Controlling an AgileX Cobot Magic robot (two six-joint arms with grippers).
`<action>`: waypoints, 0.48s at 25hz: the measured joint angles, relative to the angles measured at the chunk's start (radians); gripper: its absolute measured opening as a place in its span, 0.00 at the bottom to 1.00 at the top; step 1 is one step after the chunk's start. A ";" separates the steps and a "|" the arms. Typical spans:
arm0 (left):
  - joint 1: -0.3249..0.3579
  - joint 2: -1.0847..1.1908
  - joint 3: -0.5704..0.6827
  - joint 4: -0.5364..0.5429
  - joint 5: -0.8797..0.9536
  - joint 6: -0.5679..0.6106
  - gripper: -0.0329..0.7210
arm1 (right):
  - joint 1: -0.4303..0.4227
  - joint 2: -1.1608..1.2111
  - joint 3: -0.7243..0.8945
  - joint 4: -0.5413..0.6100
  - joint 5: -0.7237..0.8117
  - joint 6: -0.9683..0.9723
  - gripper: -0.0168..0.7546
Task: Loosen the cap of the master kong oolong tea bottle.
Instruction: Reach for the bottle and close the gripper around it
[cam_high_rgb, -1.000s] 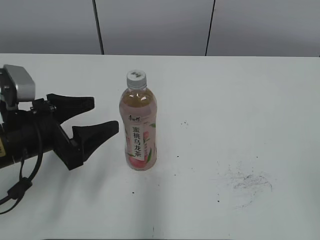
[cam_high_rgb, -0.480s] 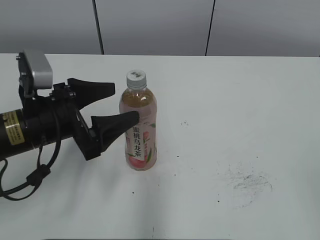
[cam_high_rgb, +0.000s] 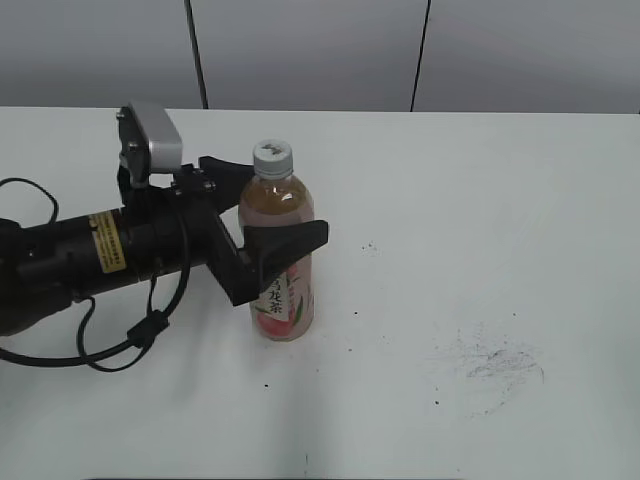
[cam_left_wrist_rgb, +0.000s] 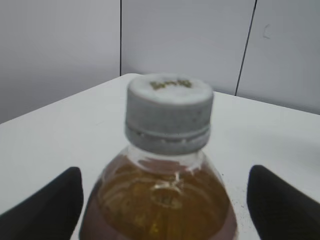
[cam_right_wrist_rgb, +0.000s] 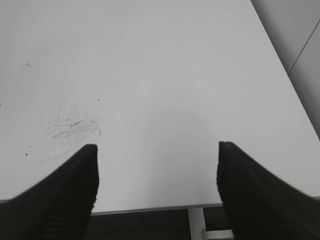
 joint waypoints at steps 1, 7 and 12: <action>-0.007 0.012 -0.012 -0.006 0.000 -0.002 0.83 | 0.000 0.000 0.000 0.000 0.000 0.000 0.74; -0.017 0.076 -0.061 -0.012 0.000 -0.002 0.82 | 0.000 0.000 0.000 0.000 0.000 0.000 0.74; -0.017 0.079 -0.065 -0.015 0.000 -0.002 0.70 | 0.000 0.000 0.000 0.000 0.000 0.000 0.74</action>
